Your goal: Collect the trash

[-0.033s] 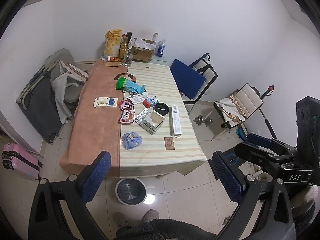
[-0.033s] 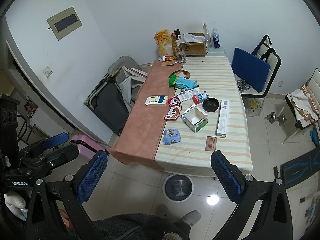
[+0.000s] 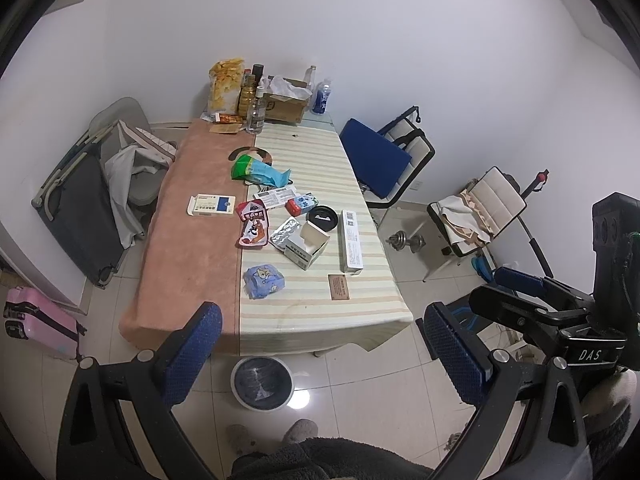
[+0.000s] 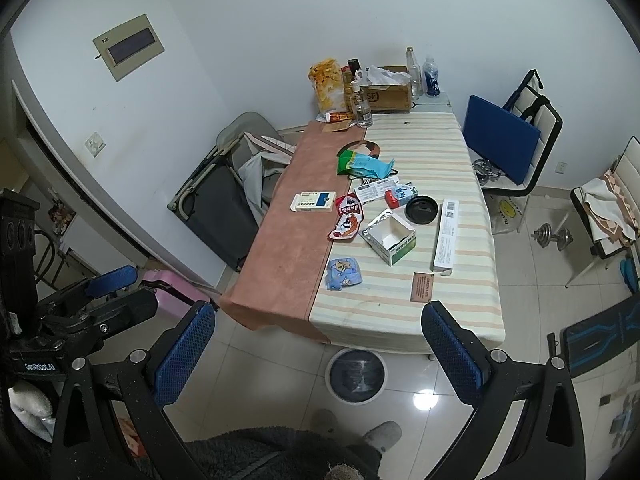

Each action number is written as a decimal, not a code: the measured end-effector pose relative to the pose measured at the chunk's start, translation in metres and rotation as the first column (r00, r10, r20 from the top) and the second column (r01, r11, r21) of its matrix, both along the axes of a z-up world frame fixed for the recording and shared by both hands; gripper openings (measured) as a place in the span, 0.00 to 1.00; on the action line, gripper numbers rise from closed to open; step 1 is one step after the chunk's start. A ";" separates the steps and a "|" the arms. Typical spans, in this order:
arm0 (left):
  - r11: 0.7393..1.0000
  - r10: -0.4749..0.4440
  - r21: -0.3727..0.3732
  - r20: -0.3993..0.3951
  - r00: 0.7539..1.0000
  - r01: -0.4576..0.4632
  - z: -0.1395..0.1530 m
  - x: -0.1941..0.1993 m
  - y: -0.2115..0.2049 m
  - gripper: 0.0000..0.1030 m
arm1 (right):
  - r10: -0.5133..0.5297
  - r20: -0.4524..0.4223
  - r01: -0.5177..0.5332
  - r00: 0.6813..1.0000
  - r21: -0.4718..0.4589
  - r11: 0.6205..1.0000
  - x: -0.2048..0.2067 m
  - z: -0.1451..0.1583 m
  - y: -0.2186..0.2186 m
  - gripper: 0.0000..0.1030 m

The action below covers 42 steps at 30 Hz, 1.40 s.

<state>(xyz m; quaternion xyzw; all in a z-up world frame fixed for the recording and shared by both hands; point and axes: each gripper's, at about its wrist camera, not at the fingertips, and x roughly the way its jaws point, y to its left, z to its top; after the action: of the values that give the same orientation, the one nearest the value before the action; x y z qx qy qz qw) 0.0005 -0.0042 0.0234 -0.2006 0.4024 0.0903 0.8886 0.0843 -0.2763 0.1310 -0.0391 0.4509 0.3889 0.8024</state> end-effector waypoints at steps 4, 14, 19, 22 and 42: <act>1.000 0.002 0.000 0.000 1.000 -0.002 0.000 0.000 -0.001 1.00 | 0.000 -0.001 0.000 1.000 0.001 1.000 0.001 0.000 0.000 1.00; 1.000 -0.001 0.001 0.000 1.000 0.001 0.003 0.005 -0.002 1.00 | 0.003 0.000 -0.003 1.000 0.001 1.000 0.006 0.005 0.001 1.00; 1.000 -0.001 0.002 0.001 1.000 0.001 -0.001 0.000 -0.002 1.00 | 0.004 0.002 -0.004 1.000 0.000 1.000 0.007 0.006 0.003 1.00; 1.000 -0.001 0.001 0.001 1.000 0.001 0.001 0.001 -0.002 1.00 | 0.003 0.001 -0.003 1.000 0.001 1.000 0.007 0.006 0.003 1.00; 1.000 -0.002 0.003 0.004 1.000 0.002 0.003 0.001 -0.002 1.00 | 0.009 0.005 -0.009 1.000 -0.004 1.000 0.006 0.006 0.003 1.00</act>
<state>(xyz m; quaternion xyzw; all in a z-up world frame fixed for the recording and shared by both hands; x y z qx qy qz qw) 0.0011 -0.0066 0.0262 -0.1990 0.4007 0.0896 0.8899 0.0906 -0.2730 0.1369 -0.0438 0.4493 0.3915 0.8018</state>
